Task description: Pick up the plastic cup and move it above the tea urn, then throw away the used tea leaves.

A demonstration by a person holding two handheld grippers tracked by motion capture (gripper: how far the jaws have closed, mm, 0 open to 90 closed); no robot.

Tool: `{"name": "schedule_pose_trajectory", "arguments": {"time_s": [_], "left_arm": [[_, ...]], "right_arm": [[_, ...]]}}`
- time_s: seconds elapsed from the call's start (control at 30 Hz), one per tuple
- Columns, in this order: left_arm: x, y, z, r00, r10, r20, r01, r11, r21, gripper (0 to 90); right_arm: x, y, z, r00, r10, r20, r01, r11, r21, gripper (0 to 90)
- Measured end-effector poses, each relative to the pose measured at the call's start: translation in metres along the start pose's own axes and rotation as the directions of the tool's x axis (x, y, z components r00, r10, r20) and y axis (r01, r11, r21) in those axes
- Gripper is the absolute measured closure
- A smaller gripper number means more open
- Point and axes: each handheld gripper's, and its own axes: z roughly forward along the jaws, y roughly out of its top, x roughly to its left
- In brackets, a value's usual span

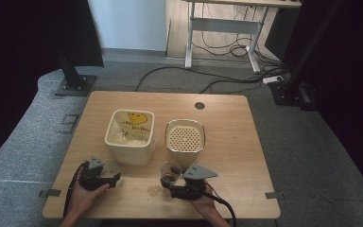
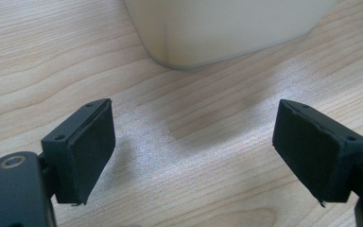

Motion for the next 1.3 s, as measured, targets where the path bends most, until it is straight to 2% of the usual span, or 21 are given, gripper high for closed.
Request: {"name": "schedule_pose_trajectory", "arguments": {"time_s": [0.03,0.1,0.2,0.27,0.4,0.47,0.5,0.53,0.57,0.6,0.73,0.83,0.93,1.2,1.23,1.3], "left_arm": [[0.0,0.0,0.0,1.0,-0.001,0.0,0.001,1.0,-0.002,13.9],[0.0,0.001,-0.001,1.0,-0.003,-0.001,0.003,1.0,-0.004,13.9],[-0.001,0.001,0.0,1.0,-0.002,0.0,0.002,1.0,0.0,13.9],[-0.001,0.001,0.0,1.0,-0.002,0.003,0.002,1.0,0.0,13.9],[-0.002,0.001,0.002,1.0,-0.006,0.006,0.006,1.0,0.004,14.0],[-0.002,0.001,0.003,0.9999,-0.007,0.009,0.007,0.9999,0.008,14.0],[-0.002,0.002,0.004,0.9999,-0.006,0.01,0.006,0.9999,0.011,14.0],[-0.002,0.002,0.004,0.9999,-0.006,0.01,0.006,0.9999,0.011,14.0],[-0.002,0.002,0.004,0.9999,-0.005,0.009,0.005,0.9999,0.01,14.0],[-0.002,0.002,0.004,1.0,-0.005,0.008,0.005,0.9999,0.01,14.0],[-0.001,0.002,0.004,0.9999,-0.012,0.008,0.012,0.9999,0.009,14.0],[-0.001,0.001,0.005,0.9999,-0.01,0.008,0.009,0.9999,0.014,14.0],[-0.001,0.001,0.004,0.9999,-0.01,0.011,0.01,0.9999,0.011,14.0],[0.0,0.001,0.005,0.9999,-0.006,0.014,0.006,0.9999,0.016,14.0],[0.0,0.001,0.005,0.9999,-0.005,0.013,0.005,0.9998,0.017,14.0],[0.0,0.002,0.006,0.9999,-0.005,0.014,0.005,0.9998,0.019,14.0]], "right_arm": [[-0.008,0.009,-0.021,0.9991,0.027,0.033,-0.025,0.998,-0.051,38.4],[-0.011,0.014,-0.031,0.9977,0.035,0.058,-0.031,0.997,-0.075,38.6],[-0.016,0.022,-0.05,0.9945,0.016,0.104,-0.004,0.994,-0.112,38.6],[-0.02,0.027,-0.061,0.9901,0.003,0.14,0.016,0.99,-0.137,38.5],[-0.034,0.041,-0.079,0.9794,0.046,0.197,-0.009,0.983,-0.184,38.5],[-0.041,0.047,-0.083,0.9747,0.029,0.222,0.012,0.983,-0.183,38.5],[-0.045,0.05,-0.084,0.9707,0.021,0.239,0.023,0.983,-0.18,38.5],[-0.045,0.05,-0.084,0.9707,0.021,0.239,0.023,0.983,-0.18,38.5],[-0.054,0.057,-0.088,0.9645,0.034,0.262,0.02,0.98,-0.2,38.5],[-0.056,0.059,-0.089,0.9629,0.035,0.268,0.021,0.979,-0.203,38.5],[-0.065,0.071,-0.09,0.95,0.0,0.312,0.069,0.975,-0.211,38.6],[-0.074,0.079,-0.087,0.948,-0.004,0.318,0.076,0.974,-0.214,38.6],[-0.081,0.085,-0.082,0.9436,-0.019,0.331,0.088,0.977,-0.195,38.4],[-0.093,0.091,-0.07,0.9367,-0.028,0.349,0.091,0.982,-0.164,38.3],[-0.099,0.093,-0.066,0.9305,-0.039,0.364,0.097,0.985,-0.144,38.2],[-0.102,0.094,-0.063,0.9264,-0.048,0.373,0.105,0.985,-0.134,38.2]]}}
